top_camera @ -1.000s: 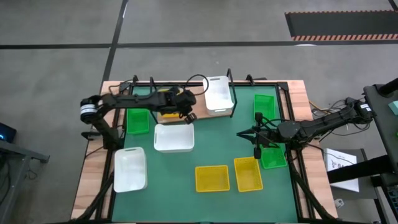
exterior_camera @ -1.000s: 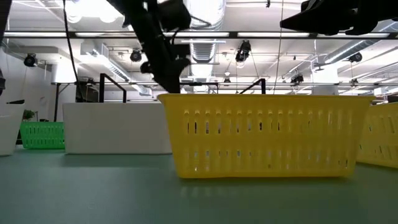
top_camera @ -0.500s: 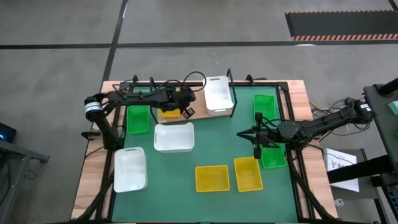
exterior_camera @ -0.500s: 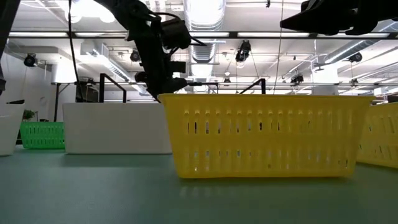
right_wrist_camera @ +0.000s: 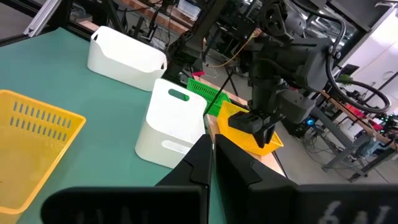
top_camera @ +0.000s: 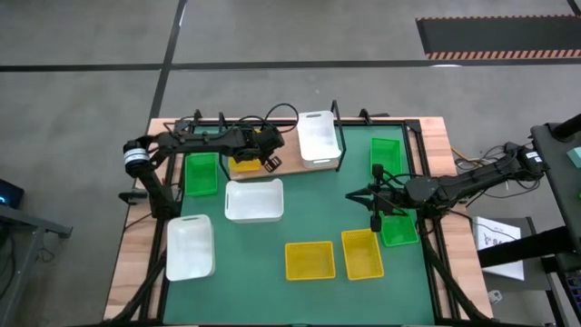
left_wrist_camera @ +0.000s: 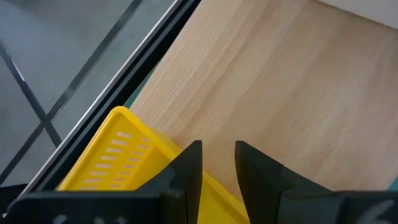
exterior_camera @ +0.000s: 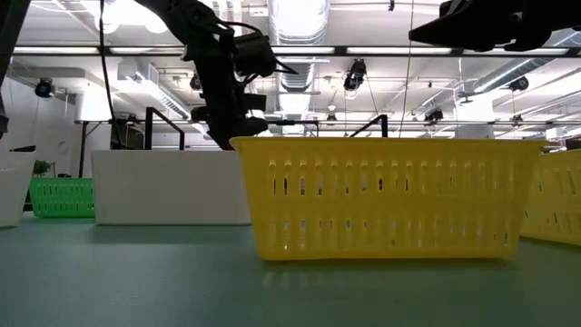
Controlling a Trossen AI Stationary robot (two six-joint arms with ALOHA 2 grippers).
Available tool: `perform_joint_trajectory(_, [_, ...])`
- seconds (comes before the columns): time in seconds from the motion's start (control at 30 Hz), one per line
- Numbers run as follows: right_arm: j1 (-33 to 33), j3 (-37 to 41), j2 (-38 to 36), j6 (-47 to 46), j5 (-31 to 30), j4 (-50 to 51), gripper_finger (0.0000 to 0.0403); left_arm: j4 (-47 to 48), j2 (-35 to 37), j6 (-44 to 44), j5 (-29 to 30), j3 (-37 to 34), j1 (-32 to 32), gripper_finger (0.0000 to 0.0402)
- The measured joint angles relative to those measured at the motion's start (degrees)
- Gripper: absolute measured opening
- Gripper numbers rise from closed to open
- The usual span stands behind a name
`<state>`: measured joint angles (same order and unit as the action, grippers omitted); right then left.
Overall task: Stack baskets on shelf by color
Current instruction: Put the left yellow bin on the shelf, then stack the bottom white bin on the white bin on the shelf
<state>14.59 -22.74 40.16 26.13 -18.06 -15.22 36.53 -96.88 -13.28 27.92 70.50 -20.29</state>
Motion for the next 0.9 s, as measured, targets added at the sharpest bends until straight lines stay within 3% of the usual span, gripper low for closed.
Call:
perform_joint_trajectory(0.27, [0.0, 0.0, 0.0, 0.0, 0.0, 0.0, 0.0011, 0.5, 3.2, 0.1, -0.8, 2.3, 2.0, 0.0079])
perform_joint_trajectory(0.37, [0.0, 0.0, 0.0, 0.4, 0.0, 0.0, 0.0011, 0.4, 6.4, 0.0, -3.6, 3.3, 5.0, 0.0079])
perform_joint_trajectory(0.57, [0.0, 0.0, 0.0, 0.4, 0.0, 0.0, 0.0011, -0.4, 11.7, -4.1, -6.2, 3.8, 16.3, 0.0079])
perform_joint_trajectory(0.9, [0.0, 0.0, 0.0, -0.7, 0.0, 0.0, 0.0011, 0.0, 12.9, -23.0, -6.7, 3.8, 35.9, 0.0079])
